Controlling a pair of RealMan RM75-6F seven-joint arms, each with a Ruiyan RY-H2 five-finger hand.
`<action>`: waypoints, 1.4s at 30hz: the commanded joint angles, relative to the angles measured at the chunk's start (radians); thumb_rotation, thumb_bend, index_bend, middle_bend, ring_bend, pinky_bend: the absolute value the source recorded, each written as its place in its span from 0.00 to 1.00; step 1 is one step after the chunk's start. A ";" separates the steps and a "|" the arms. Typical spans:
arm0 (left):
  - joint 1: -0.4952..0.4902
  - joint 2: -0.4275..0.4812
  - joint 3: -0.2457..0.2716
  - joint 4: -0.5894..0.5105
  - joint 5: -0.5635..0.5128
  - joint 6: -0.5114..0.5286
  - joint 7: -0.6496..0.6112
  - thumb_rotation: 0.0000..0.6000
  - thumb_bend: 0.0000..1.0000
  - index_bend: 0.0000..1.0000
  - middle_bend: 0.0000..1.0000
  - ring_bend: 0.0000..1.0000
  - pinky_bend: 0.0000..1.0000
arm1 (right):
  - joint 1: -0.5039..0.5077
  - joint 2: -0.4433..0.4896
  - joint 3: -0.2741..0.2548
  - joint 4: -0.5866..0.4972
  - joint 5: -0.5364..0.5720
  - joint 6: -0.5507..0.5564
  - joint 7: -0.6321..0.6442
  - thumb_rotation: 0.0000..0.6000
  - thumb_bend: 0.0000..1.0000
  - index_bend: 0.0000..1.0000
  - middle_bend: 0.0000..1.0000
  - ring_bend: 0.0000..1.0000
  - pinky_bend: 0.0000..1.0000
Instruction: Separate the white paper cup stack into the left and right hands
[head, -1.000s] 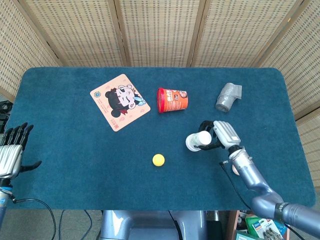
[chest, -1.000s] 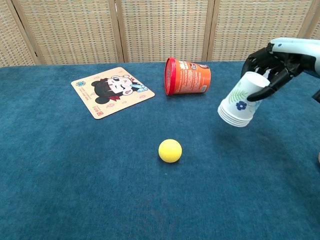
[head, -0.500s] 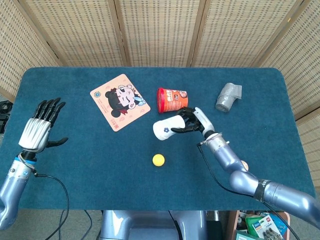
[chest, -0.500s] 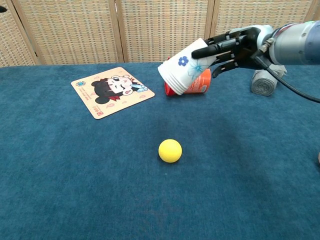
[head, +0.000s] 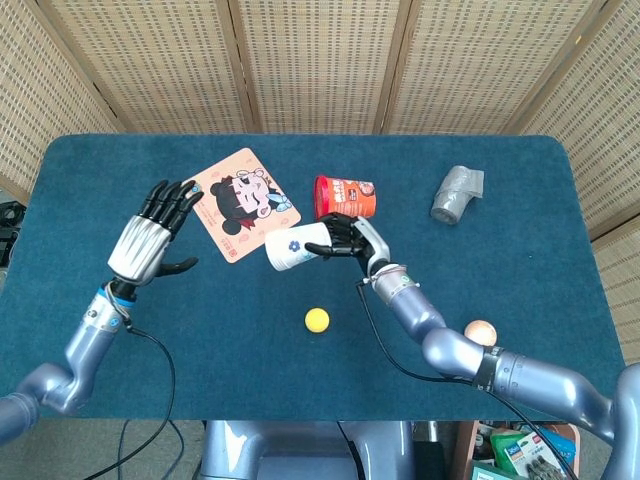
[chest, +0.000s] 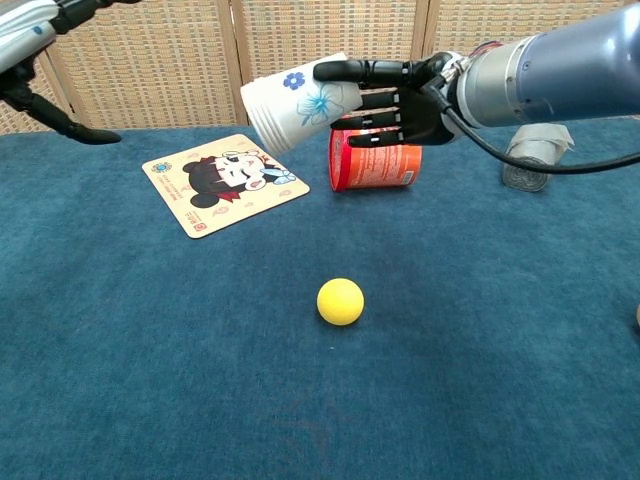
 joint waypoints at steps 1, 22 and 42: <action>-0.044 -0.076 -0.017 0.070 0.014 0.041 -0.041 1.00 0.14 0.17 0.00 0.00 0.00 | 0.001 0.000 -0.003 -0.009 0.007 0.001 -0.003 1.00 0.45 0.61 0.63 0.48 0.62; -0.143 -0.216 -0.022 0.112 -0.012 0.072 -0.016 1.00 0.23 0.41 0.00 0.00 0.00 | -0.005 0.017 0.004 -0.038 0.050 0.008 -0.012 1.00 0.45 0.62 0.63 0.48 0.62; -0.181 -0.307 -0.009 0.190 -0.019 0.110 -0.012 1.00 0.38 0.44 0.00 0.00 0.00 | -0.020 0.044 0.013 -0.050 0.047 -0.005 -0.008 1.00 0.45 0.63 0.64 0.48 0.62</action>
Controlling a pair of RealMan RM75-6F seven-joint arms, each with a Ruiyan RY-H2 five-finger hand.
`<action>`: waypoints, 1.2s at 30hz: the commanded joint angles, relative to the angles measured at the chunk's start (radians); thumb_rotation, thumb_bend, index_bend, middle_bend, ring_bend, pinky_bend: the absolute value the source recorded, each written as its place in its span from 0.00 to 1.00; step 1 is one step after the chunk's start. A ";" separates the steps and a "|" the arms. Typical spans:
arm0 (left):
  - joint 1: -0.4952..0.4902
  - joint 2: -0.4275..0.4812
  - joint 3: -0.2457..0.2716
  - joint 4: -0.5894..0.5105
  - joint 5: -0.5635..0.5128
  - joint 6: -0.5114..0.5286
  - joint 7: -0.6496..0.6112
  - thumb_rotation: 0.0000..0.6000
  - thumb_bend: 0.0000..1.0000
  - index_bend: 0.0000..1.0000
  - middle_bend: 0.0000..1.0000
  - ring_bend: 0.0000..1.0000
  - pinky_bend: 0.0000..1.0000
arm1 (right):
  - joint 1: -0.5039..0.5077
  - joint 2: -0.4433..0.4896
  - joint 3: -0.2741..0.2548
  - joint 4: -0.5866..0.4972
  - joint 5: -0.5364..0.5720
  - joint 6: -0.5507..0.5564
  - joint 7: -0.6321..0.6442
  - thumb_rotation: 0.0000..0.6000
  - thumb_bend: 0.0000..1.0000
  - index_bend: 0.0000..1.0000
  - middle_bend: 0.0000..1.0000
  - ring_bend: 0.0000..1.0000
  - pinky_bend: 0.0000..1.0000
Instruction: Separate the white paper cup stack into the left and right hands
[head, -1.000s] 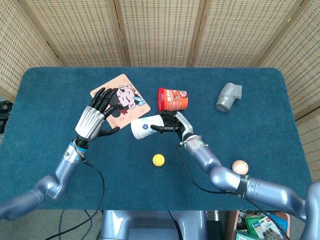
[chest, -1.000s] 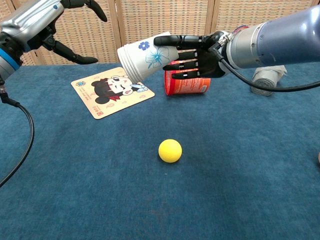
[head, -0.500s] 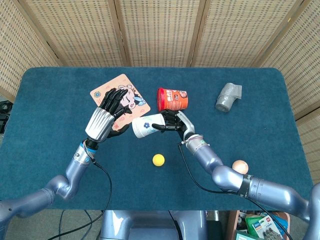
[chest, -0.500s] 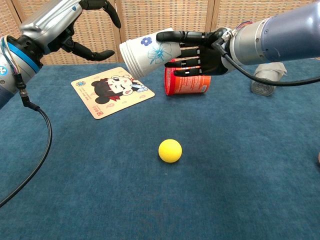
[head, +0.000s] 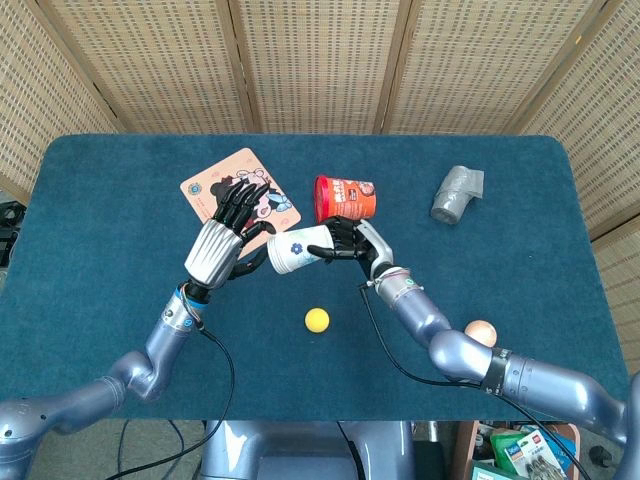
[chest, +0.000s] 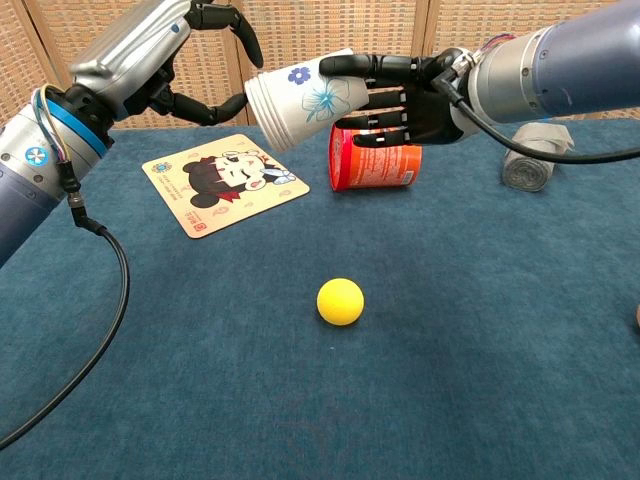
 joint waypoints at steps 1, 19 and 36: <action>-0.004 -0.008 0.000 0.001 -0.003 0.002 0.001 1.00 0.38 0.44 0.00 0.00 0.00 | -0.004 0.005 0.003 -0.002 -0.001 -0.002 0.003 1.00 0.45 0.63 0.64 0.48 0.62; -0.030 -0.045 -0.001 0.016 -0.009 0.023 0.038 1.00 0.41 0.51 0.00 0.00 0.00 | -0.019 0.023 -0.003 -0.006 -0.020 -0.030 0.014 1.00 0.45 0.63 0.64 0.48 0.62; -0.039 -0.064 -0.012 0.026 -0.026 0.045 0.043 1.00 0.42 0.51 0.00 0.00 0.00 | -0.026 0.028 -0.007 0.003 -0.035 -0.045 0.032 1.00 0.45 0.63 0.64 0.48 0.62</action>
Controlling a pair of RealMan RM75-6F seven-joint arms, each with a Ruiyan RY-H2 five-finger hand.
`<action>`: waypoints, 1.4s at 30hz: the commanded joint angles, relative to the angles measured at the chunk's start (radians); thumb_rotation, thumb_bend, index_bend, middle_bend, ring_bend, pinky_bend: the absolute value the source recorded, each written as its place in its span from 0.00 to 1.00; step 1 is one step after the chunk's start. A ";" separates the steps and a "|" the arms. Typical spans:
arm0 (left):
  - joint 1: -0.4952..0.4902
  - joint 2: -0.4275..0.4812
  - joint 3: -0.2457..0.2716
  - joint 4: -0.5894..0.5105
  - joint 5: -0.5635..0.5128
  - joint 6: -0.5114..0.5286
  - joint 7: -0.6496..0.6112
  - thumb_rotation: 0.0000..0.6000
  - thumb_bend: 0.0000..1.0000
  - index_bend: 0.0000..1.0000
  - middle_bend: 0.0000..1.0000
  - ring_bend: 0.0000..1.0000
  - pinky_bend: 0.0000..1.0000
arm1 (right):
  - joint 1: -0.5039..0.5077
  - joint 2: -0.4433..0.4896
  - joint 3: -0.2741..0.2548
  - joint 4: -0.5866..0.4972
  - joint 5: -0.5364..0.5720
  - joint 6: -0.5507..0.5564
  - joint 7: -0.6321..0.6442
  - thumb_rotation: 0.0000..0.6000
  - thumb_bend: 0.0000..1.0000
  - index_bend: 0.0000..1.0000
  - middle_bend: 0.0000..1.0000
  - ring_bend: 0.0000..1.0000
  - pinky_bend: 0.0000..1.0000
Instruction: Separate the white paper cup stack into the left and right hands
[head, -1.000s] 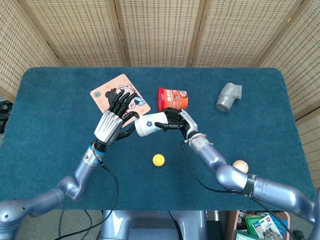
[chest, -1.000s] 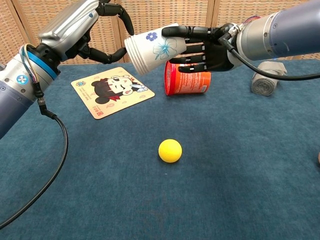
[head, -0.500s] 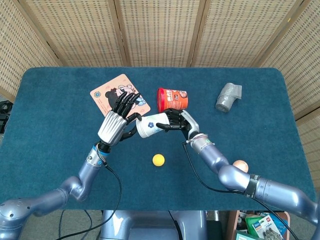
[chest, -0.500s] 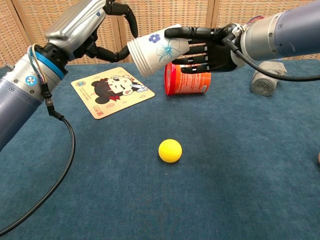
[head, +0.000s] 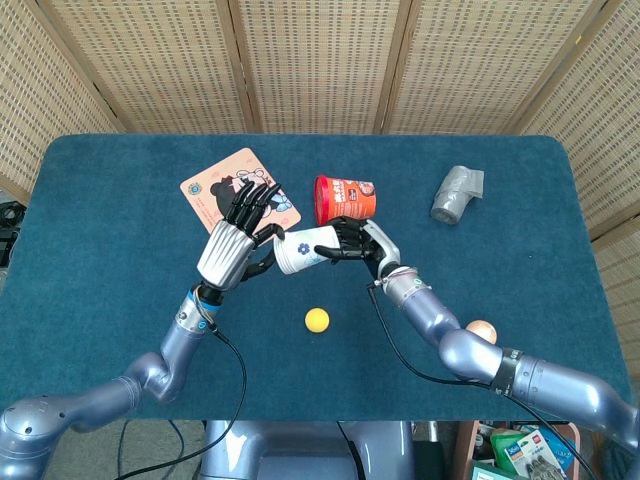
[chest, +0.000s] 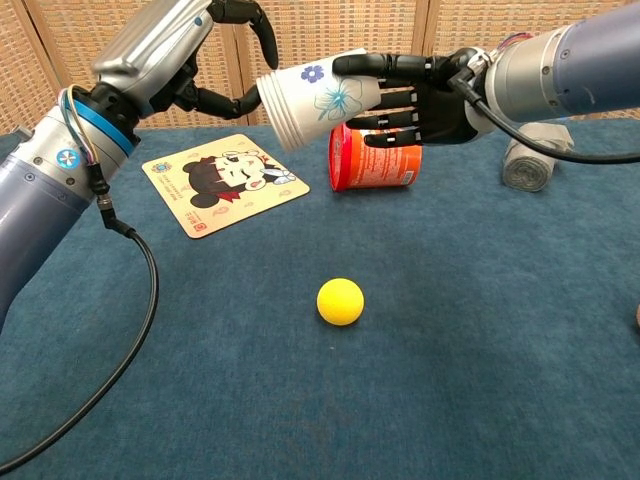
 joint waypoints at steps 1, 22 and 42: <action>-0.001 -0.002 -0.001 0.001 -0.002 0.002 -0.001 1.00 0.42 0.51 0.00 0.00 0.00 | 0.000 0.000 -0.001 0.001 -0.001 -0.001 0.001 1.00 0.45 0.63 0.64 0.48 0.62; -0.009 -0.017 -0.005 0.008 -0.014 0.011 -0.002 1.00 0.49 0.68 0.00 0.00 0.00 | -0.006 0.017 0.000 -0.005 -0.009 -0.003 0.013 1.00 0.45 0.63 0.64 0.48 0.62; 0.041 0.032 0.009 0.040 -0.009 0.078 -0.046 1.00 0.49 0.72 0.01 0.00 0.00 | -0.087 0.124 0.025 0.011 -0.033 -0.034 0.054 1.00 0.45 0.63 0.65 0.48 0.62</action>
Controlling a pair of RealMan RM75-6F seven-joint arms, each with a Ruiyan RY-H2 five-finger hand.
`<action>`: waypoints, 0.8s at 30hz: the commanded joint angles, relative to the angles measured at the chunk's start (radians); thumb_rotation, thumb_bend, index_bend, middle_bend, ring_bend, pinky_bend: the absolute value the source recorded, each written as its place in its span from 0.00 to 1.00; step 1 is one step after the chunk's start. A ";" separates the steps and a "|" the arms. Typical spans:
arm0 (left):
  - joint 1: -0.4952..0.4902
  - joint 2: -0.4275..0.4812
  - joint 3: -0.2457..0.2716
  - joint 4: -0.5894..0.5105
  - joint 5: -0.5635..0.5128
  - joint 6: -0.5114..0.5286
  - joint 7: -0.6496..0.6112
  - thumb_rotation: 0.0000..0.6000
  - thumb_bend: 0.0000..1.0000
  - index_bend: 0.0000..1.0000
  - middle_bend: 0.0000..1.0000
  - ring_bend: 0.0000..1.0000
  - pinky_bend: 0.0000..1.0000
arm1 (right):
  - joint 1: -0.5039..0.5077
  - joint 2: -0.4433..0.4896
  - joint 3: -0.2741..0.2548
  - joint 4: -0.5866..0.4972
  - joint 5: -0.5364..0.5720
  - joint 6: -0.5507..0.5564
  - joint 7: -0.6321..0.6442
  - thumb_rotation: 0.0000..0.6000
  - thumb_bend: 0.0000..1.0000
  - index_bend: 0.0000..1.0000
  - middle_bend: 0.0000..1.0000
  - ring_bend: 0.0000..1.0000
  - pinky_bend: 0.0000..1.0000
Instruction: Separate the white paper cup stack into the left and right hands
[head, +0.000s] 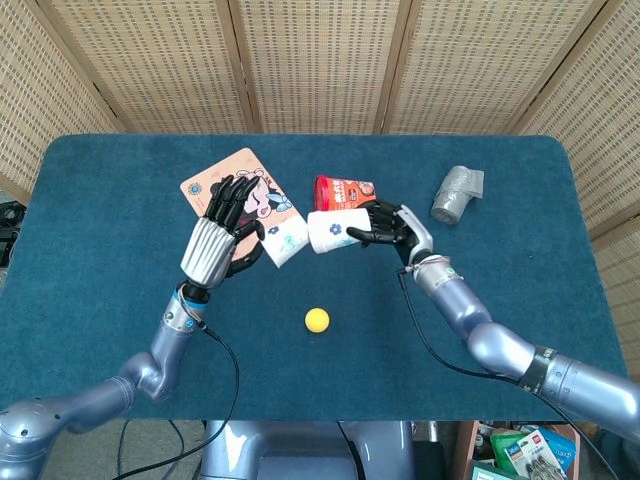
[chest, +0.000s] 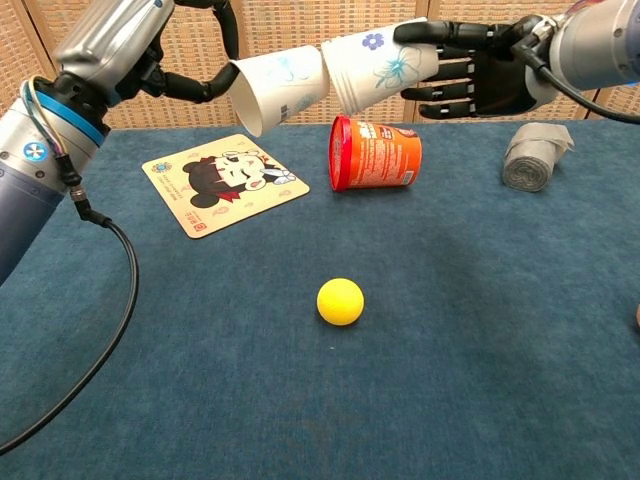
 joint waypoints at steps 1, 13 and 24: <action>0.017 0.021 0.008 0.010 0.001 0.011 -0.013 1.00 0.49 0.72 0.01 0.00 0.00 | -0.017 0.020 -0.003 0.009 -0.011 -0.007 0.003 1.00 0.45 0.63 0.65 0.48 0.62; 0.091 0.256 0.111 -0.040 0.026 -0.080 -0.076 1.00 0.50 0.72 0.01 0.00 0.00 | -0.062 0.057 -0.128 0.083 -0.166 0.043 -0.130 1.00 0.45 0.63 0.65 0.48 0.62; 0.078 0.574 0.221 -0.350 -0.092 -0.519 0.008 1.00 0.49 0.72 0.00 0.00 0.00 | -0.112 -0.024 -0.254 0.217 -0.438 0.185 -0.264 1.00 0.45 0.64 0.65 0.48 0.62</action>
